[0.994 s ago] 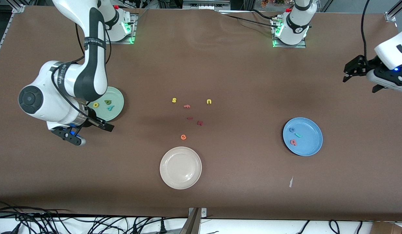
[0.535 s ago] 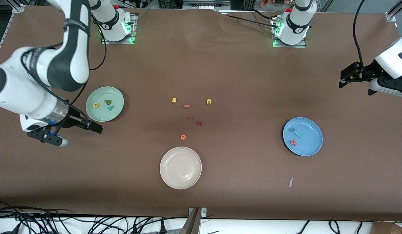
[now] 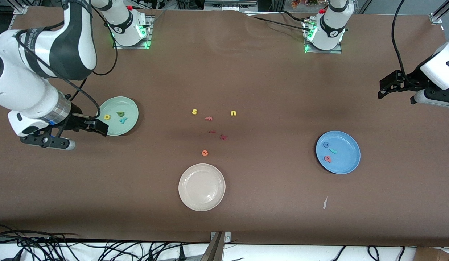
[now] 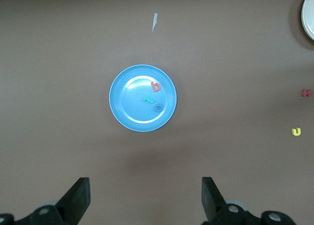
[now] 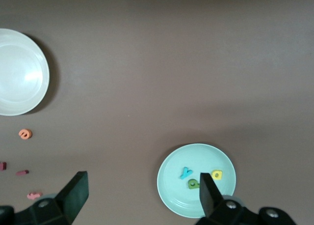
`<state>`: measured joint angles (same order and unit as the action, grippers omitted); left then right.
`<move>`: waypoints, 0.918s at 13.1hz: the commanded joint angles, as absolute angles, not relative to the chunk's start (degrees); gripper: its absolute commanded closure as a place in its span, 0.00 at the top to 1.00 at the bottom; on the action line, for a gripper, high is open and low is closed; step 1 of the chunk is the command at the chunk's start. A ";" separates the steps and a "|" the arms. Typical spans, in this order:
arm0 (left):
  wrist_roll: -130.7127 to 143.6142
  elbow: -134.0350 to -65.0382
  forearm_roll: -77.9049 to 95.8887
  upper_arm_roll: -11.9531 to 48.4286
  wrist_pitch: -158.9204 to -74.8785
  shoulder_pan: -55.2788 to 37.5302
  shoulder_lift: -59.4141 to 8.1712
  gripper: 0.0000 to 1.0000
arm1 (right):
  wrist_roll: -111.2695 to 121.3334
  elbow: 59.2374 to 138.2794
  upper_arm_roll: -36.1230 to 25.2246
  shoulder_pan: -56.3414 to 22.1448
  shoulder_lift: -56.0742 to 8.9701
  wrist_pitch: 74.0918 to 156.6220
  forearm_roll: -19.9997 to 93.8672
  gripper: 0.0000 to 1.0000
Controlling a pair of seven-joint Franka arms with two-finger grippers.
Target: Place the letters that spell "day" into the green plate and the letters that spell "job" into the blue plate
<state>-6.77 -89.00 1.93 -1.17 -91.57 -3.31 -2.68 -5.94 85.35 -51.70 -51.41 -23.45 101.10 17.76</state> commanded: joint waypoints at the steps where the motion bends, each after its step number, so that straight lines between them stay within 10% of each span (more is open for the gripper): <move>1: -5.89 -87.01 2.46 -0.70 -90.09 -3.34 -3.52 1.00 | -3.09 85.43 -41.97 -41.88 -17.33 96.44 14.95 1.00; 7: -6.15 -87.10 2.46 -0.97 -89.12 -2.55 -4.04 1.00 | 1.84 90.06 -18.23 -19.72 -9.51 93.51 2.13 1.00; 12: -5.98 -87.01 2.46 -0.88 -89.03 -2.46 -4.04 1.00 | 1.76 107.47 -2.22 -3.38 0.69 108.70 -2.99 1.00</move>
<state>-6.10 -88.93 1.93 -1.16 -90.42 -2.93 -3.25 1.04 98.15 -7.50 -9.46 -5.98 103.24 -1.87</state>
